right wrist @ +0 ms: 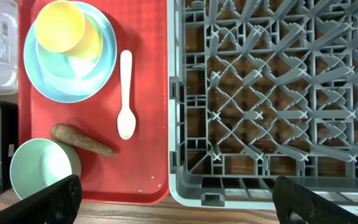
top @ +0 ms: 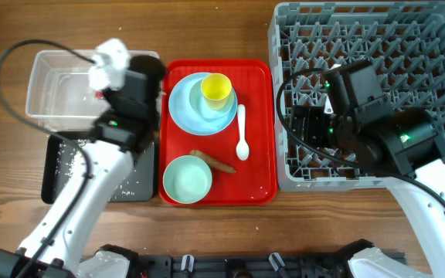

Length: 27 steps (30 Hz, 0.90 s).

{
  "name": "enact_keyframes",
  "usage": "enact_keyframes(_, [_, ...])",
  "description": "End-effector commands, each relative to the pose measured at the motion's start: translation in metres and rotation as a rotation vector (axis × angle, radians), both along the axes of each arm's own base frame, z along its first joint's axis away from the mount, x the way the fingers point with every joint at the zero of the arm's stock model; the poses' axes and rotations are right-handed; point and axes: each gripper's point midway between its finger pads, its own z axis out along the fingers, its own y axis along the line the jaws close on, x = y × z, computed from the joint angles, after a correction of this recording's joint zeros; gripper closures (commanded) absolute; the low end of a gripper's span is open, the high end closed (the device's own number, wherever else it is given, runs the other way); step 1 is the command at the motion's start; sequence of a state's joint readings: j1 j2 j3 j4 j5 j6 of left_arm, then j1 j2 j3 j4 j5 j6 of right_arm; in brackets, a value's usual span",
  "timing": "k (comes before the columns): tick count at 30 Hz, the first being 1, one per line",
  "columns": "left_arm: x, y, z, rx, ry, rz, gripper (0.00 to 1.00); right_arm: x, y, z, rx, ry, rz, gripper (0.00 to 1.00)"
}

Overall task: Sort waste into correct bins and load items into the dishwasher rack
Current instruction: 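Carry the white tissue to the clear bin and release it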

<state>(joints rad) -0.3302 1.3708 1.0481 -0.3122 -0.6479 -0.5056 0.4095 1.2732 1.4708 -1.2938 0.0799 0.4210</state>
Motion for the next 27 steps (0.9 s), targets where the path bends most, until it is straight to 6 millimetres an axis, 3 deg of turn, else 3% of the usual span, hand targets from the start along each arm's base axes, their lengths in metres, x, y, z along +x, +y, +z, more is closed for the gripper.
enact_keyframes(1, [0.018,0.043,-0.022,-0.088,0.032,0.043,0.96,0.003,-0.002,0.005,-0.012,-0.021,-0.001,0.00])
enact_keyframes(4, [0.037,0.060,-0.064,-0.189,0.104,0.016,0.96,0.003,-0.002,0.005,-0.012,-0.021,-0.001,0.00])
enact_keyframes(6, [0.039,0.070,-0.096,-0.219,0.177,0.025,0.93,0.003,-0.002,0.005,-0.012,-0.021,-0.001,0.00])
enact_keyframes(7, [0.040,0.071,-0.104,-0.230,0.196,0.023,0.79,0.003,-0.002,0.005,-0.012,-0.021,-0.001,0.00])
enact_keyframes(8, [0.040,0.071,-0.106,-0.232,0.201,0.023,0.55,0.003,-0.002,0.005,-0.012,-0.021,-0.001,0.00])
enact_keyframes(9, [0.039,0.071,-0.107,-0.232,0.203,0.023,0.05,0.003,-0.002,0.005,-0.012,-0.021,-0.001,0.00])
enact_keyframes(10, [0.040,0.069,-0.105,-0.241,0.200,0.012,0.00,0.003,-0.002,0.005,-0.012,-0.021,-0.001,0.00])
enact_keyframes(13, [0.041,0.048,-0.089,-0.299,0.174,-0.106,0.00,0.003,-0.002,0.005,-0.012,-0.021,-0.001,0.00])
enact_keyframes(15, [0.033,0.028,-0.055,-0.363,0.119,-0.207,0.00,0.003,-0.002,0.005,-0.012,-0.021,-0.001,0.00])
enact_keyframes(17, [0.013,0.013,-0.030,-0.411,0.108,-0.277,0.00,0.003,-0.002,0.005,-0.012,-0.021,-0.001,0.00])
enact_keyframes(19, [-0.025,-0.003,-0.016,-0.481,0.160,-0.336,0.00,0.003,-0.002,0.005,-0.012,-0.021,-0.001,0.00])
enact_keyframes(24, [-0.124,-0.045,-0.037,-0.628,0.471,-0.347,0.00,0.003,-0.002,0.005,-0.012,-0.021,-0.001,0.00])
enact_keyframes(26, [-0.142,-0.070,-0.047,-0.614,0.570,-0.411,0.01,0.003,-0.002,0.005,-0.012,-0.021,0.000,0.00])
enact_keyframes(27, [-0.146,-0.081,-0.050,-0.603,0.594,-0.447,0.08,0.003,-0.002,0.005,-0.012,-0.021,-0.001,0.00])
